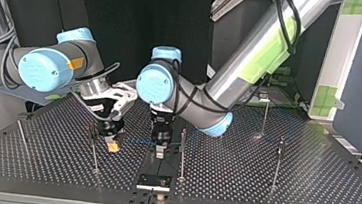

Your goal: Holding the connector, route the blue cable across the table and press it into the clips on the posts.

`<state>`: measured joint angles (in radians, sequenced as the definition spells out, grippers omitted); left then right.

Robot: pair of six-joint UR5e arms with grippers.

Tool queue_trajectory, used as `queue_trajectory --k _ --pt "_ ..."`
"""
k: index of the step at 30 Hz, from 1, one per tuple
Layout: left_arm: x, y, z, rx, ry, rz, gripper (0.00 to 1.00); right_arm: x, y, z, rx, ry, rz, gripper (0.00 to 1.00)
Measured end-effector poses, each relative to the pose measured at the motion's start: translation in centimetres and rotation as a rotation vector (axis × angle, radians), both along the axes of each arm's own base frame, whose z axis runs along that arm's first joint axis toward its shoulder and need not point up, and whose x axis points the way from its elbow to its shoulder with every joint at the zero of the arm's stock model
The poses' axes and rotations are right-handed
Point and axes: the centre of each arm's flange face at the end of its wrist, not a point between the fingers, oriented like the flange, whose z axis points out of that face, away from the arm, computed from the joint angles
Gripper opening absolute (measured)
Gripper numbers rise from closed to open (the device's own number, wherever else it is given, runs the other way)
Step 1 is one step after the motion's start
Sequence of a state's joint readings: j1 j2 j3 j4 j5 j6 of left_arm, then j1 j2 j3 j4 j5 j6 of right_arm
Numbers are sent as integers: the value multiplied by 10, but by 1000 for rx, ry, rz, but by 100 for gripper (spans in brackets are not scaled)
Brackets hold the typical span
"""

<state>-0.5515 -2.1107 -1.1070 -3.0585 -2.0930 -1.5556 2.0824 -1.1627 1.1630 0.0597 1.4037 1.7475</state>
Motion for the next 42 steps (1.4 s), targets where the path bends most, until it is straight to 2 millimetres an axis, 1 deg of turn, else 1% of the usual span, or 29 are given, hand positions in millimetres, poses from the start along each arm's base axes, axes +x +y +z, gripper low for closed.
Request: queue_trajectory --k 4,10,11,12,13,14,15,16,17,30,33,38,42 --pt "5 -4 4 -5 -7 6 100 0 0 0 0 0 0 0" --pt "3 -6 7 -12 -14 32 100 0 -1 0 0 1 -1 0" --pt "2 -6 7 -11 -13 34 77 -1 -1 0 0 2 -1 0" --pt "2 -7 7 -11 -13 35 77 -1 -1 0 -1 2 -2 0" --pt "1 -7 7 -11 -13 37 61 -1 -1 0 -1 2 -2 0" --pt "1 -8 7 -11 -14 38 43 -1 -1 0 -1 2 -2 0" --pt "0 -8 7 -11 -14 38 43 -1 -1 0 -1 2 -2 0" --pt "-1 -9 7 -12 -14 38 15 -1 -1 0 -1 2 -2 0" --pt "-1 -10 7 -12 -14 38 0 -1 -1 0 -1 3 -2 0" --pt "-11 -13 5 -53 9 53 0 -2 -3 -2 1 4 -6 0" --pt "-16 -13 2 -53 24 71 0 -2 -3 -4 4 6 -8 0" --pt "-26 -12 -11 -43 52 78 0 -1 -2 -8 9 13 -9 0" --pt "-34 -10 -9 -55 45 73 0 0 -1 -9 9 14 -8 0"
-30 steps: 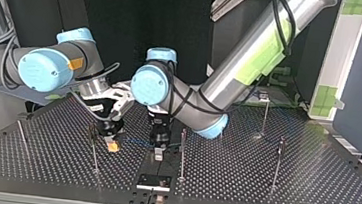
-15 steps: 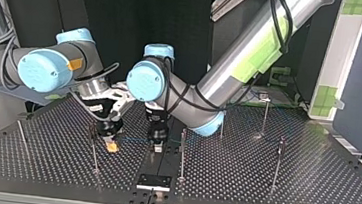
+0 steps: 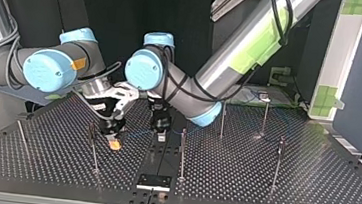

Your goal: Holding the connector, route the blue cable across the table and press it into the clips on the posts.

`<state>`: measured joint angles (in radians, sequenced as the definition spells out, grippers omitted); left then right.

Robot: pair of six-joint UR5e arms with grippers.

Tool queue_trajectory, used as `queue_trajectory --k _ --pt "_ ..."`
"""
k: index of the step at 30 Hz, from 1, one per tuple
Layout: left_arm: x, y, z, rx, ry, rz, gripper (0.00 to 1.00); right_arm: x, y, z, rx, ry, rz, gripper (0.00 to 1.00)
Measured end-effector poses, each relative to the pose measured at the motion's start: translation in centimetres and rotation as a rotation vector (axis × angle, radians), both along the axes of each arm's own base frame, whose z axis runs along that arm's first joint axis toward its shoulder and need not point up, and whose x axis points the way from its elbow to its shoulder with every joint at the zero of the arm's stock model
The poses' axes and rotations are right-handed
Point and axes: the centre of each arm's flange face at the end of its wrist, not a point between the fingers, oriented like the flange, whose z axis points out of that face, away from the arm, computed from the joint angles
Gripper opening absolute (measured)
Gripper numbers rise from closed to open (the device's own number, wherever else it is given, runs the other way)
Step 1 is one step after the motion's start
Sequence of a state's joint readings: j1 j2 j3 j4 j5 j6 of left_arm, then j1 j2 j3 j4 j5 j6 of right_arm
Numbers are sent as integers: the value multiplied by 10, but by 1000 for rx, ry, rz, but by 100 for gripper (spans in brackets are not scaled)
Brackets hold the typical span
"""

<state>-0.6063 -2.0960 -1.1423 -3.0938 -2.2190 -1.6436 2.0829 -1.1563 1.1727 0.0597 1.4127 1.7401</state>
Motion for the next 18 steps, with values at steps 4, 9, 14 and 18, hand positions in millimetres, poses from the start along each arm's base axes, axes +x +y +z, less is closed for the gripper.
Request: queue_trajectory --k 4,9,14,18 --pt "-8 5 8 -29 -25 -5 0 1 2 -3 4 3 1 0" --pt "-14 10 11 -69 -49 -4 0 6 8 -11 19 12 12 0" --pt "-16 13 -3 -78 -54 -3 0 8 13 -19 35 21 21 0" --pt "-17 15 -15 -82 -55 1 0 9 15 -21 39 23 25 0"
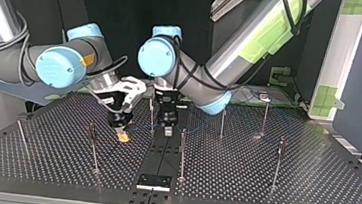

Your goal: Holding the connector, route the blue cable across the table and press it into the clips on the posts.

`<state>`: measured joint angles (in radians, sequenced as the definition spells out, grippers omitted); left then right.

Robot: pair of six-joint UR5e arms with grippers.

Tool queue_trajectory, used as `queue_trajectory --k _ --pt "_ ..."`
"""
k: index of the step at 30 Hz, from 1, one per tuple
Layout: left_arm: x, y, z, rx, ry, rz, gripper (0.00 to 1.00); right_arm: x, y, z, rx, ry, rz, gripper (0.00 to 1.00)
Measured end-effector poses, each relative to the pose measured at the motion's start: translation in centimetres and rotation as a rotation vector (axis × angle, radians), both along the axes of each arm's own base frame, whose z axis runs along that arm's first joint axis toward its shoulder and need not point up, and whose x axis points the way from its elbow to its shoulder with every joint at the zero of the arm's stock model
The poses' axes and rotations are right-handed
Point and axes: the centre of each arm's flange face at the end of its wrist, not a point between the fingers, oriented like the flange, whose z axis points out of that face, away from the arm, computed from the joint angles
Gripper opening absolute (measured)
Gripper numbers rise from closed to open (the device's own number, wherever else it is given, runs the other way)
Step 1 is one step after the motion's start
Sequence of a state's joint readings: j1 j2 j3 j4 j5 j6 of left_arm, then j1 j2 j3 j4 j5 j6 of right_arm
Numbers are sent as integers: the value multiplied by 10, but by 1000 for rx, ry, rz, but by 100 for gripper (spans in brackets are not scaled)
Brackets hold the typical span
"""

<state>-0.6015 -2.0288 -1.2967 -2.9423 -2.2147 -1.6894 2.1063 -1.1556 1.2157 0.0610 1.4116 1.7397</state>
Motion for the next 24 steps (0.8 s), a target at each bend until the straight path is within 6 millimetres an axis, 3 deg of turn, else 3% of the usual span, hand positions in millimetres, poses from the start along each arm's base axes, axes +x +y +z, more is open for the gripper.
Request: queue_trajectory --k 24 --pt "-17 8 -77 -1 1 -62 0 -15 21 -72 110 100 -9 0"
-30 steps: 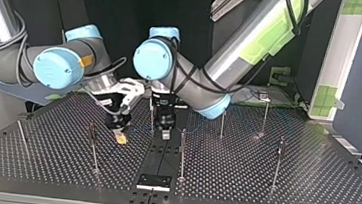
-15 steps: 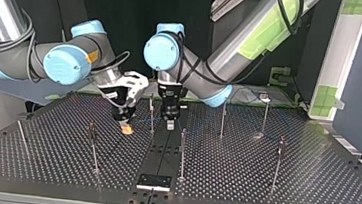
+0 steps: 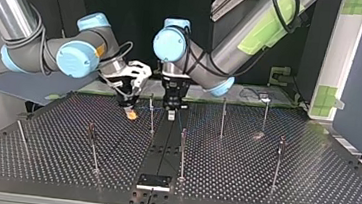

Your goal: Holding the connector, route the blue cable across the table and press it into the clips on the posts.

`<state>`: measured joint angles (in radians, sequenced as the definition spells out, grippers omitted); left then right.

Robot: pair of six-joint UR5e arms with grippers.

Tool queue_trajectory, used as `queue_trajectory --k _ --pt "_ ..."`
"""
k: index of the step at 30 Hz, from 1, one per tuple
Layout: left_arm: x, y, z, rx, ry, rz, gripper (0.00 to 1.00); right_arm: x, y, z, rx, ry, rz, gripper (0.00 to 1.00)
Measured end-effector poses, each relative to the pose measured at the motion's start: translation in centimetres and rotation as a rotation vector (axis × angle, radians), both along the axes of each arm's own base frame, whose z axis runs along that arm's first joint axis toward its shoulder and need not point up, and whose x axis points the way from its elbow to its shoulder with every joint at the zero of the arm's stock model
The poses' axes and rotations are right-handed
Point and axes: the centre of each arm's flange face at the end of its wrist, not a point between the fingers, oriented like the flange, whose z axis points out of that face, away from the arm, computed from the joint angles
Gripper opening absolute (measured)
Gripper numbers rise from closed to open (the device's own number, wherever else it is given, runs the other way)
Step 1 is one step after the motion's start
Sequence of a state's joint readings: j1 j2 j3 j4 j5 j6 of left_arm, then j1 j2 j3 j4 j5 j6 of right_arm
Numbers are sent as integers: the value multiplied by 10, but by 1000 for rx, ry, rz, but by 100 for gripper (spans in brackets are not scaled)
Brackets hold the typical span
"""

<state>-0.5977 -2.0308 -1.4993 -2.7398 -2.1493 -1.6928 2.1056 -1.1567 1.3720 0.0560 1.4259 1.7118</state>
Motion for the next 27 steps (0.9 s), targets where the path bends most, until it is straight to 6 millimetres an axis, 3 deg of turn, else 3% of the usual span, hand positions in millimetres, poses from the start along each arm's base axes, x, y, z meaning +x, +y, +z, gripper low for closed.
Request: queue_trajectory --k 6,9,12,27 --pt "-1 4 -17 2 3 -30 0 -4 8 -18 26 28 1 0" --pt "-4 -2 -9 2 2 -23 0 -8 10 -26 38 41 -7 0" --pt "-3 -1 -9 1 2 -20 0 -3 9 -18 25 29 0 0" --pt "-3 -1 -9 1 2 -21 0 -3 9 -17 25 28 1 0"
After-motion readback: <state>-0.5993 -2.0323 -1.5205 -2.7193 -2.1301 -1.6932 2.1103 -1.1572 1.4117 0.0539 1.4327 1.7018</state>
